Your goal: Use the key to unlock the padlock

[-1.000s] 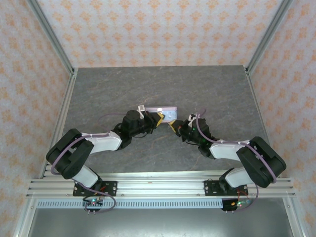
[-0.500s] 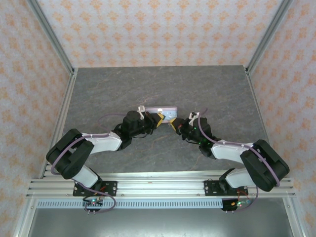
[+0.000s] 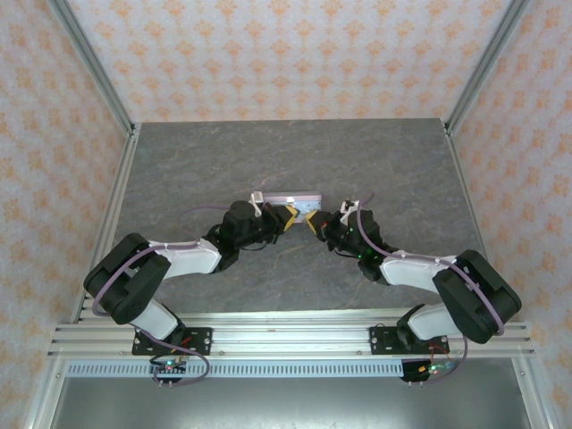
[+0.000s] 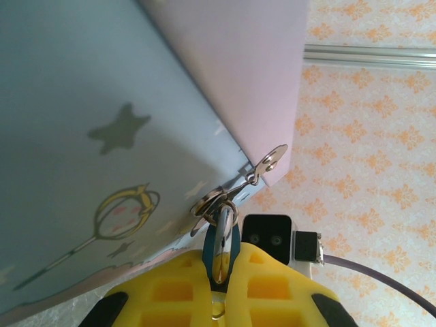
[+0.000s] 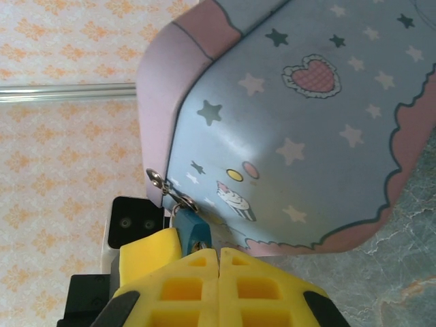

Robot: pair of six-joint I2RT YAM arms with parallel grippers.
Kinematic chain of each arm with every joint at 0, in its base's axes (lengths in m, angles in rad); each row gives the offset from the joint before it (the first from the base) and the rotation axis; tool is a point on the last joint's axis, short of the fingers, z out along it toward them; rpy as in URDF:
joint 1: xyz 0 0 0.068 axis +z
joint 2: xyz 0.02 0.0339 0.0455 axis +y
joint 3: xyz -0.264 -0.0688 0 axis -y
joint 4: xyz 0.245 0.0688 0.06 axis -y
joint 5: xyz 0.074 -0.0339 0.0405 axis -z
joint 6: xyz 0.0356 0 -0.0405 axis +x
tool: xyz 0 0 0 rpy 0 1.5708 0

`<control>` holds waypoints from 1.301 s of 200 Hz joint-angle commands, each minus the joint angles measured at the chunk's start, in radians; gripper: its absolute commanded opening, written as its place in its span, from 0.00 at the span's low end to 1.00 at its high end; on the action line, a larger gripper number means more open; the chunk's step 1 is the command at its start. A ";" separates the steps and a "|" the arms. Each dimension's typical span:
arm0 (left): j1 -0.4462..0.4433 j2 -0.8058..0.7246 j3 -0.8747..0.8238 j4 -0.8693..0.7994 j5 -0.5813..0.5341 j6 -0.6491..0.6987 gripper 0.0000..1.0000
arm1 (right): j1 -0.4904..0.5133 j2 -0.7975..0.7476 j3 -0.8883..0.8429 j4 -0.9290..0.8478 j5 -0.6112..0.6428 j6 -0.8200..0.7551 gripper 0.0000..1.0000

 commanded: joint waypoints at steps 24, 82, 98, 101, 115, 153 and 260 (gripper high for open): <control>-0.014 0.018 -0.009 0.023 -0.019 0.010 0.00 | 0.006 0.017 0.020 0.034 0.017 0.013 0.00; -0.019 0.022 -0.008 0.025 -0.022 0.009 0.00 | 0.006 0.017 0.037 0.033 0.012 0.014 0.00; -0.021 0.024 -0.009 0.025 -0.024 0.010 0.00 | 0.006 0.013 0.037 0.031 0.012 0.014 0.00; -0.021 0.024 -0.008 0.025 -0.023 0.010 0.00 | 0.006 0.013 0.037 0.032 0.012 0.014 0.00; -0.023 0.025 -0.007 0.025 -0.025 0.009 0.00 | 0.006 0.011 0.037 0.031 0.011 0.016 0.00; -0.027 0.032 -0.006 0.025 -0.030 0.009 0.00 | 0.006 0.001 0.040 0.032 0.009 0.020 0.00; -0.035 0.042 -0.001 0.027 -0.035 0.009 0.00 | 0.017 -0.016 0.048 0.025 0.010 0.024 0.00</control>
